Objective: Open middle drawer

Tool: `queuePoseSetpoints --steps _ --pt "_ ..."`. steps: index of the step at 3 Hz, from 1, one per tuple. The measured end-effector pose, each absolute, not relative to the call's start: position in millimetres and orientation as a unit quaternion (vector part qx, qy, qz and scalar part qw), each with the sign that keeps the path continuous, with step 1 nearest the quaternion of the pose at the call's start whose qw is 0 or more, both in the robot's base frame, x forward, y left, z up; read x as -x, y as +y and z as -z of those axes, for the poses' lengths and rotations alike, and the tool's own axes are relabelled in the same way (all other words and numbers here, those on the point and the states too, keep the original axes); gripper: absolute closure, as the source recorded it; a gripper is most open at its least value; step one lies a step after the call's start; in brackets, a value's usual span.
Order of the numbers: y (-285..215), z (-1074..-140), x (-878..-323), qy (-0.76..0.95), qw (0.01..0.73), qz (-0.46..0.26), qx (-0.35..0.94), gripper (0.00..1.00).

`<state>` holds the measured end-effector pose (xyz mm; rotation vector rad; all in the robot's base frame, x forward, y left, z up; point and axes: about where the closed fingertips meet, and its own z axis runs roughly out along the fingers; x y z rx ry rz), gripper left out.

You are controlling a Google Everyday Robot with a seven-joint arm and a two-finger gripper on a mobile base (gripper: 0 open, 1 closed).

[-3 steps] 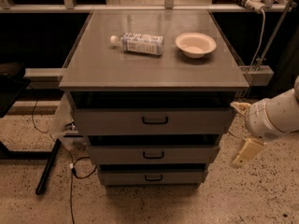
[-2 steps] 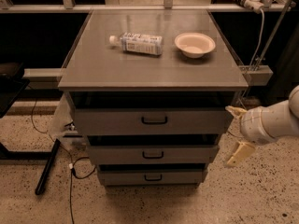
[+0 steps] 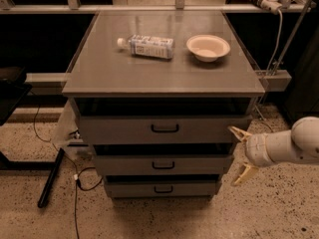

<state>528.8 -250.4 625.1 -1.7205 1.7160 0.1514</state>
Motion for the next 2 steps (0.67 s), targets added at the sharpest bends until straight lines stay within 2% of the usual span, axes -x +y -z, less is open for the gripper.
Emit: queuePoseSetpoints --steps 2 --pt "-244.1 -584.0 -522.4 0.65 0.332 -0.055 0.681 0.0"
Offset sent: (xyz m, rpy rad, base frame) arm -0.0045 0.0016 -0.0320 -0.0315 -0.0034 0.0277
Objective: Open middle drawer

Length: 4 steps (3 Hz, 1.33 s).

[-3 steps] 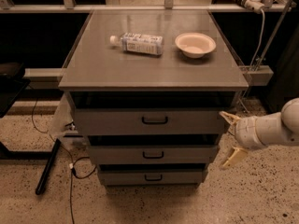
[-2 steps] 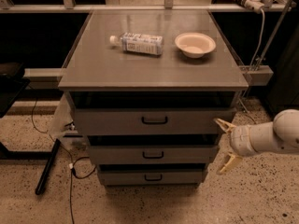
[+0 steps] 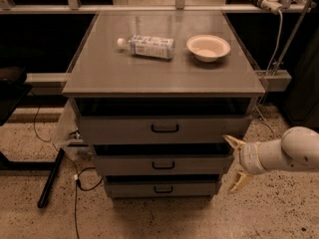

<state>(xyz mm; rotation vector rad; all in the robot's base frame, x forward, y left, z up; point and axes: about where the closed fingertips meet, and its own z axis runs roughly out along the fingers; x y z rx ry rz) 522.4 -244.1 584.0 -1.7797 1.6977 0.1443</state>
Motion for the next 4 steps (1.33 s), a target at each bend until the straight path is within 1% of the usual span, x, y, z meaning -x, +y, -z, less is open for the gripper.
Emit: queuePoseSetpoints --steps 2,3,4 --pt "-235.9 -488.5 -524.9 0.678 0.304 -0.108 0.66 0.0" --pt "-231.5 -453.3 -536.8 0.682 0.298 -0.117 0.657 0.0" --pt "-224.0 -442.5 -564.0 0.675 0.308 -0.109 0.662 0.0"
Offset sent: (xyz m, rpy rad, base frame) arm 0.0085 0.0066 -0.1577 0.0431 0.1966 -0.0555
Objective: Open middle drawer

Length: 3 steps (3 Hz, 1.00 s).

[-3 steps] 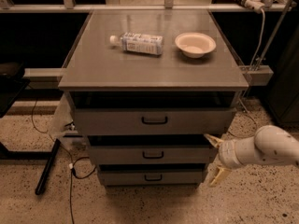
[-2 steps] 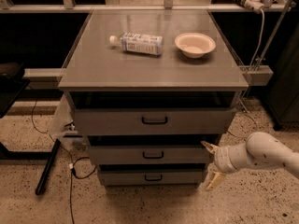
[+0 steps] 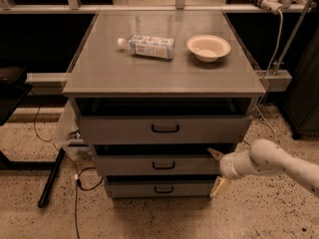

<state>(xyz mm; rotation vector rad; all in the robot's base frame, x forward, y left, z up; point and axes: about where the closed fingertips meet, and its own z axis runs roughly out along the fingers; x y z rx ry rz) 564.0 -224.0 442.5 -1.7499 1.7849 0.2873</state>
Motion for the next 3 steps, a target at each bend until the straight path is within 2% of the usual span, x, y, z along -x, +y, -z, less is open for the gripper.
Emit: queuePoseSetpoints --steps 3 --pt "-239.4 -409.1 -617.3 0.68 0.33 -0.065 0.652 0.0"
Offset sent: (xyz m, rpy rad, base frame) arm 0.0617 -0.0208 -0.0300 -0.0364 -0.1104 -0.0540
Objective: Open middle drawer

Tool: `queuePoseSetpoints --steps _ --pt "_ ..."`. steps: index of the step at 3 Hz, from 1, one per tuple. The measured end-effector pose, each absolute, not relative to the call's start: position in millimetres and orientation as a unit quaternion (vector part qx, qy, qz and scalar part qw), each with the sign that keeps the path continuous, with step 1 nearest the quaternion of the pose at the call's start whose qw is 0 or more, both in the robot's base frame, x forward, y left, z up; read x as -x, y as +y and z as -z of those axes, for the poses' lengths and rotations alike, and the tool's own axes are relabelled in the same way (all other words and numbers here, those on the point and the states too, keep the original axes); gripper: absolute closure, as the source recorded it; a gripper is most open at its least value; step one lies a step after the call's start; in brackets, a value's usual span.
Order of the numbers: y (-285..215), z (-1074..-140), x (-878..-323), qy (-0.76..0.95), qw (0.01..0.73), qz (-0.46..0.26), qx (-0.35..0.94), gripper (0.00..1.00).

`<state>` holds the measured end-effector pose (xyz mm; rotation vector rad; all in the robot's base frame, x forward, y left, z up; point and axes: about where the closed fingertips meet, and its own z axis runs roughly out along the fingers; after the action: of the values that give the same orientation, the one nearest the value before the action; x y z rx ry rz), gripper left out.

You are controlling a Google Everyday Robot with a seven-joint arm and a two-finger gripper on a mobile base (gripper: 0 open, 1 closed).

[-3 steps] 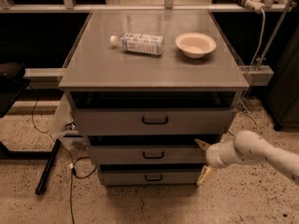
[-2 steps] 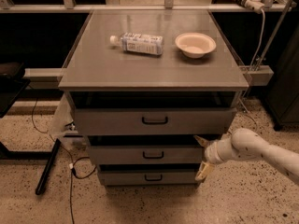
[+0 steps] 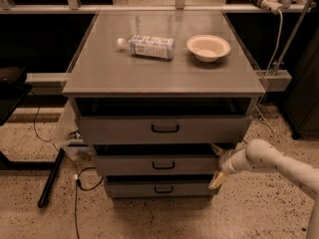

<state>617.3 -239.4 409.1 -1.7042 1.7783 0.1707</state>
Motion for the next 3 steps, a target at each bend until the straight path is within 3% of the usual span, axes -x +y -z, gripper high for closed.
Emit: queuePoseSetpoints --steps 1,3 --pt "-242.9 -398.3 -628.6 0.689 0.338 -0.07 0.637 0.0" --pt "-239.3 -405.9 -620.8 0.685 0.332 -0.083 0.643 0.42"
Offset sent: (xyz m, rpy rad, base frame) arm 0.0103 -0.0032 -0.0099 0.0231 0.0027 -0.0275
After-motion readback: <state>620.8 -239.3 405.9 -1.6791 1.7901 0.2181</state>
